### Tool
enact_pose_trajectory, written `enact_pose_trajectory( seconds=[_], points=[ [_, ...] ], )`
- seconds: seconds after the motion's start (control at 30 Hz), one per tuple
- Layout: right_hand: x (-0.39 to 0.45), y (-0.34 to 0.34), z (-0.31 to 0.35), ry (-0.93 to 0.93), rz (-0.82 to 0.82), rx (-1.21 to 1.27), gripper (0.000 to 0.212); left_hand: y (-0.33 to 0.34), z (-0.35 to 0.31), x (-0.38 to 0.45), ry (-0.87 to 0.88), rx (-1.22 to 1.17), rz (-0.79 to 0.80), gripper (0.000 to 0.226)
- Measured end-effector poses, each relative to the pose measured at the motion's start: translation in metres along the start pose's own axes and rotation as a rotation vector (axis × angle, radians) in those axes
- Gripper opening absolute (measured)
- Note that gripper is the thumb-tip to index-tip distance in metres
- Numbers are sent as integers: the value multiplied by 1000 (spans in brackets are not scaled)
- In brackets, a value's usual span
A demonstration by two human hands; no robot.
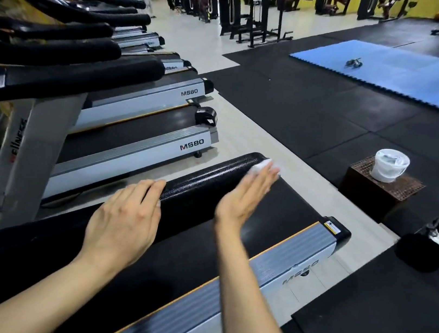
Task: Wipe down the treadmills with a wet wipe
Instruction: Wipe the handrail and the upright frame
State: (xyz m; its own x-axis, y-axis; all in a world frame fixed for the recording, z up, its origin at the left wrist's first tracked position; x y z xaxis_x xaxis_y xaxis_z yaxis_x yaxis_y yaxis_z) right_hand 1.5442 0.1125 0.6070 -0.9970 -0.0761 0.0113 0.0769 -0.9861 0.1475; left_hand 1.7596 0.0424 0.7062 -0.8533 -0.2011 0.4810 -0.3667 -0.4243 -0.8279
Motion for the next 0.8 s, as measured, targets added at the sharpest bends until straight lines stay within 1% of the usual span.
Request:
enact_pose_trajectory(
  seconds=[0.07,0.1,0.17,0.2,0.27,0.3,0.37,0.47,0.5,0.57,0.63,0.7,0.8],
  points=[
    [30,-9,-4,120,-38,47,55,-1,-1,1,-5,1,-4,43],
    [30,-9,-6,154,-57,74,55,-1,-2,1,-2,7,-4,43],
    [0,-1,-3,141,-58,115,57,-3,-3,2,7,22,-3,42],
    [-28,5,0,93,-30,104,56,-3,-3,3,10,29,-5,42],
    [-86,15,5,-63,57,23,52,-3,-3,2,6,32,1,42],
    [-102,17,7,-134,98,-11,51,-2,-3,2,2,27,6,42],
    [-87,18,12,-226,143,-32,49,-2,-2,2,3,24,10,42],
    [-18,9,30,-326,122,-108,45,-1,-2,2,2,12,30,42],
    [7,8,34,-330,125,-130,45,-2,-2,3,-6,6,33,42],
    [44,2,26,-250,115,-102,46,-2,-2,3,-6,5,48,42],
    [61,-9,3,-67,77,33,47,-5,-3,4,5,14,51,42],
    [48,-16,-21,83,28,164,52,-3,-4,5,4,13,66,42],
    [-1,-9,-42,190,-51,243,57,-3,-3,4,-1,20,70,42]
  ],
)
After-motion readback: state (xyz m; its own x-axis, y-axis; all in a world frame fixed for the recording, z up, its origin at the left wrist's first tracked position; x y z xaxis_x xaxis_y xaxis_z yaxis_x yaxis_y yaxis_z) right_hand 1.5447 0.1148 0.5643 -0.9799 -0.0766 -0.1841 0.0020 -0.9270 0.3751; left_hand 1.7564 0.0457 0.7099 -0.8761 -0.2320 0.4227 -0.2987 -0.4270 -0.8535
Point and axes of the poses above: each hand's wrist, its own x-axis towards the middle knuckle, its own y-axis out of the palm, z = x × y, the point moved 9 cm from there along x, towards the middle knuckle, and after that the axes turned 12 degrees about y, right-handed, at the moved point
